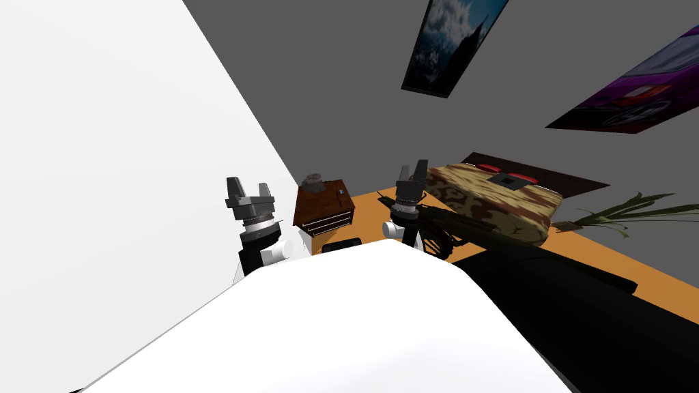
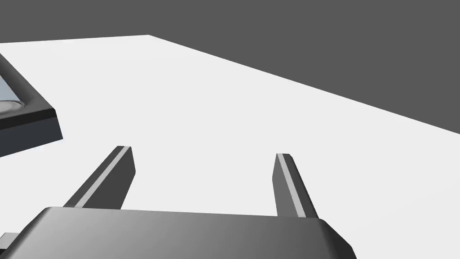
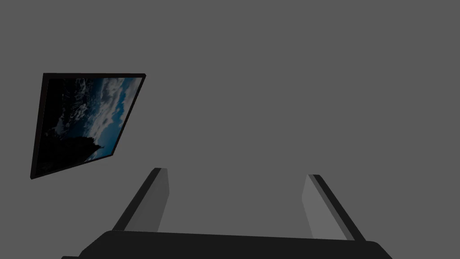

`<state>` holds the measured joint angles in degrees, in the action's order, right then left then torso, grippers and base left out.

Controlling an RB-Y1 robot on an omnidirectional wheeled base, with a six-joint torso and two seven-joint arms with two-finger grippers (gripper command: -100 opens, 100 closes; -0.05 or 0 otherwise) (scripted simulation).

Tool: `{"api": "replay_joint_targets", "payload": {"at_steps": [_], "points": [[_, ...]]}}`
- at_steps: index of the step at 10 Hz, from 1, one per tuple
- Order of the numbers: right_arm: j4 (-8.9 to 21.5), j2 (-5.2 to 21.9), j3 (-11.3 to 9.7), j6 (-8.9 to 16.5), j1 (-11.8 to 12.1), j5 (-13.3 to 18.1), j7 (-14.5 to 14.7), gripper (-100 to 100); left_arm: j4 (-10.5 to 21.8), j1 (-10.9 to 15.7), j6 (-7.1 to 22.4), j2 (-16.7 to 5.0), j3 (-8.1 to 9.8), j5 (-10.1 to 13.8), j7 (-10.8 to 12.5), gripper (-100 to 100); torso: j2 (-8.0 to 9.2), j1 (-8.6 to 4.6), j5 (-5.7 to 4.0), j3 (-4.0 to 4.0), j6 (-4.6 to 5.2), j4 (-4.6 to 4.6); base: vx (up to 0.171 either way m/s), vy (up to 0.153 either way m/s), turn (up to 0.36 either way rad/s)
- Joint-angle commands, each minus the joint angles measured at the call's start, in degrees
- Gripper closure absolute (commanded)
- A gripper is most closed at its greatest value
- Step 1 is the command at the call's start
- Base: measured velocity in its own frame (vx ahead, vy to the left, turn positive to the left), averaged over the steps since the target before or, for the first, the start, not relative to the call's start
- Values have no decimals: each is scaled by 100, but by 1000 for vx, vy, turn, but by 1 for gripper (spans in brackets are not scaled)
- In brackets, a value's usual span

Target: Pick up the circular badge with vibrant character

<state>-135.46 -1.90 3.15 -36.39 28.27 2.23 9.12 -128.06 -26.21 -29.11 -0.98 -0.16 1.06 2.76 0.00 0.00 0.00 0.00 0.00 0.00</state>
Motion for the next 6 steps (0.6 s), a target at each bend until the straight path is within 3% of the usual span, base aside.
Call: {"api": "replay_joint_targets", "payload": {"at_steps": [1, 6], "points": [[0, 0, 0, 0, 0, 0, 0, 0, 149, -40, 6, -244, 30, -33, -54, -100, 0, 0, 0, 0, 0, 0, 12, -65, -2], [0, -2, -1, 0, 0, 0, 0, 0, 816, -220, 39, -860, 148, -195, -306, -100, -15, -67, -15, -9, 1, -3, 36, -175, 7]]}}
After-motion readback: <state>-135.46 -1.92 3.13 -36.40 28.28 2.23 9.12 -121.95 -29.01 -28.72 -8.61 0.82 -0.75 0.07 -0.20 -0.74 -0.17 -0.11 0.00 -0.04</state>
